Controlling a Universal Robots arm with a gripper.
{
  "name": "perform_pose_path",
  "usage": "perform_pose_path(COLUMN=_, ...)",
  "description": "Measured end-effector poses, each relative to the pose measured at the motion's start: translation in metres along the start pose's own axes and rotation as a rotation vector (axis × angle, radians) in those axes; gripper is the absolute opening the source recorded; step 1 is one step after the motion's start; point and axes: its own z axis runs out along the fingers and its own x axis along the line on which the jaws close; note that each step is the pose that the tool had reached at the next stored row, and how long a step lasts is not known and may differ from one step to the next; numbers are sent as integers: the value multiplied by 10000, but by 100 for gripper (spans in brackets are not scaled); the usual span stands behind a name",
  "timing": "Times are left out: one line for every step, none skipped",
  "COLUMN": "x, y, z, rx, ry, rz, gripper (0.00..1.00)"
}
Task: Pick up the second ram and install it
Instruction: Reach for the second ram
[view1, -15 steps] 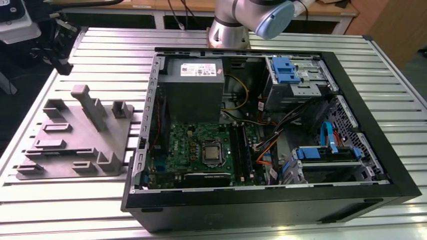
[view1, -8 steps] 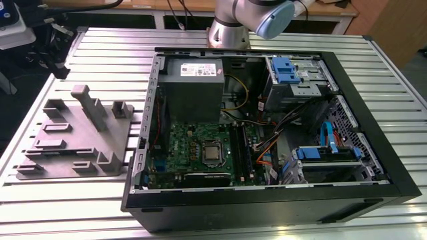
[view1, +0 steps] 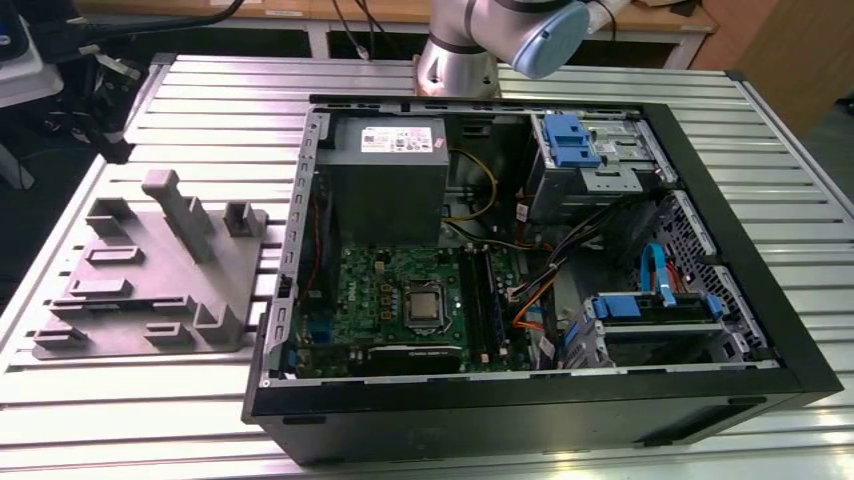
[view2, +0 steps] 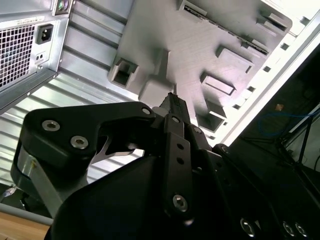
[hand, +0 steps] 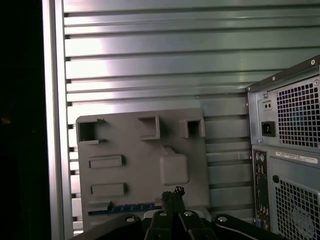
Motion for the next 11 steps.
perform_pose_path(x=7, y=-5, z=4, rx=0, ry=0, rz=-1, gripper=10)
perform_pose_path(x=16, y=-11, z=9, rx=0, ry=0, rz=-1, gripper=10)
perform_pose_path(x=24, y=-15, z=13, rx=1, ry=1, rz=0, gripper=10)
perform_pose_path(x=32, y=-21, z=17, rx=0, ry=0, rz=0, gripper=10)
perform_pose_path(x=40, y=-27, z=22, rx=0, ry=0, rz=0, gripper=10)
perform_pose_path(x=47, y=-34, z=26, rx=0, ry=0, rz=-1, gripper=10)
perform_pose_path(x=55, y=-42, z=30, rx=0, ry=0, rz=1, gripper=10)
perform_pose_path(x=63, y=-51, z=34, rx=0, ry=0, rz=1, gripper=10)
perform_pose_path(x=70, y=-60, z=39, rx=0, ry=0, rz=1, gripper=10)
perform_pose_path(x=76, y=-71, z=43, rx=0, ry=0, rz=0, gripper=10)
perform_pose_path(x=81, y=-82, z=47, rx=0, ry=0, rz=0, gripper=10)
